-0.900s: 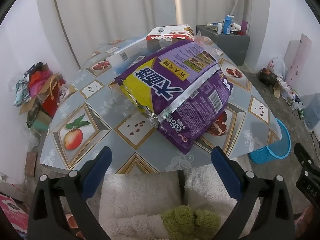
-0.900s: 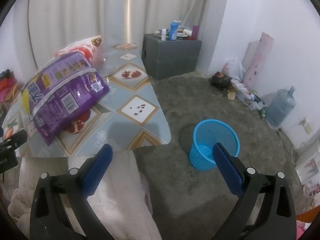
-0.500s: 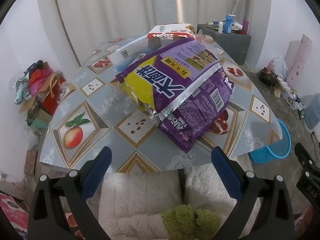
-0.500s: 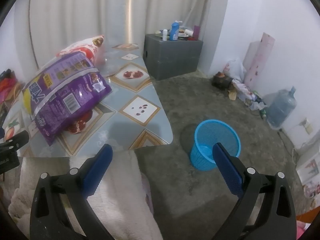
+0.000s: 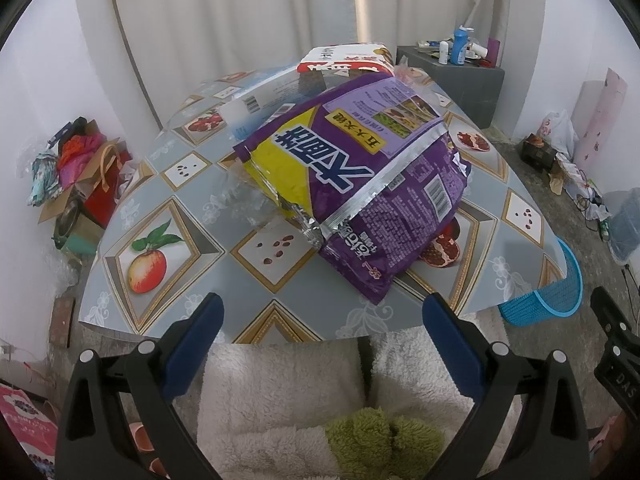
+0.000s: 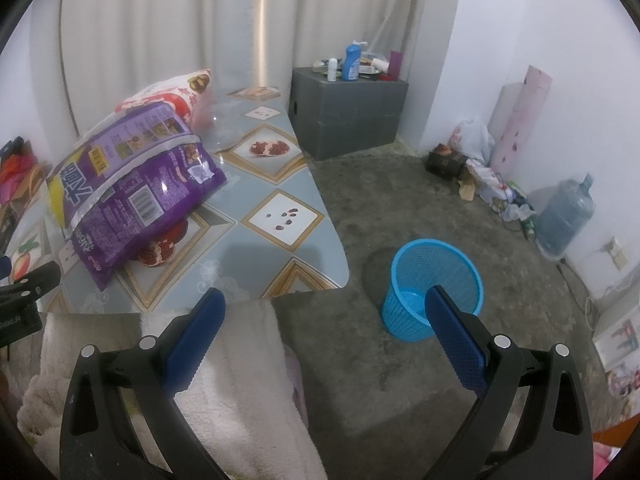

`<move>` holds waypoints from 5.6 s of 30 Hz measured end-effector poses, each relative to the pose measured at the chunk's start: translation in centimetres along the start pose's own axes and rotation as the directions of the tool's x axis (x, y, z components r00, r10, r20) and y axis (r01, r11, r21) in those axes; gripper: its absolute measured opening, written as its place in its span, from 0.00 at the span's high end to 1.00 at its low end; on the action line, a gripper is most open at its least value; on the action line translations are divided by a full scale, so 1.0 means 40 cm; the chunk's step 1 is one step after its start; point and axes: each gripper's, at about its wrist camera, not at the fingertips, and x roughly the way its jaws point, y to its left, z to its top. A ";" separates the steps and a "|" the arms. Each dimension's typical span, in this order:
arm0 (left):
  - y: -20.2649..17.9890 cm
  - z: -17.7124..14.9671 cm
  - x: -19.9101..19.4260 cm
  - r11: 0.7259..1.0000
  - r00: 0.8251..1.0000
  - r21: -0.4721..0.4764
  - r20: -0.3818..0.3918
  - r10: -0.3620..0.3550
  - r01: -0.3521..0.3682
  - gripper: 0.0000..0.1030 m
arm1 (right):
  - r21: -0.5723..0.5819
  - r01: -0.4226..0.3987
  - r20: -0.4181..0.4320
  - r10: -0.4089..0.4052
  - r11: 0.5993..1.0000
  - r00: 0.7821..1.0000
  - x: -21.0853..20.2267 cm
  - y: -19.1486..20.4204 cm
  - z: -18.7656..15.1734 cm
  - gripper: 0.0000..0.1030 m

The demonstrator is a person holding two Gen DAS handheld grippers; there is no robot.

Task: Collect trash

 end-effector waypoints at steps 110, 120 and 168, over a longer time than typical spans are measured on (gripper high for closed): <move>0.234 0.048 0.019 0.960 0.927 -0.025 0.270 -0.261 0.277 0.05 | -0.050 -0.328 0.043 0.331 0.943 0.943 0.104 0.181 0.110 0.09; 0.281 0.131 0.040 0.925 0.882 -0.060 0.332 -0.336 0.375 0.37 | 0.171 -0.559 -0.137 0.581 0.811 0.802 0.212 0.221 0.116 0.35; 0.219 0.181 0.184 0.982 0.968 -0.001 0.170 -0.187 0.190 0.92 | 0.571 -0.762 0.054 0.912 0.306 0.407 0.472 0.081 0.037 0.67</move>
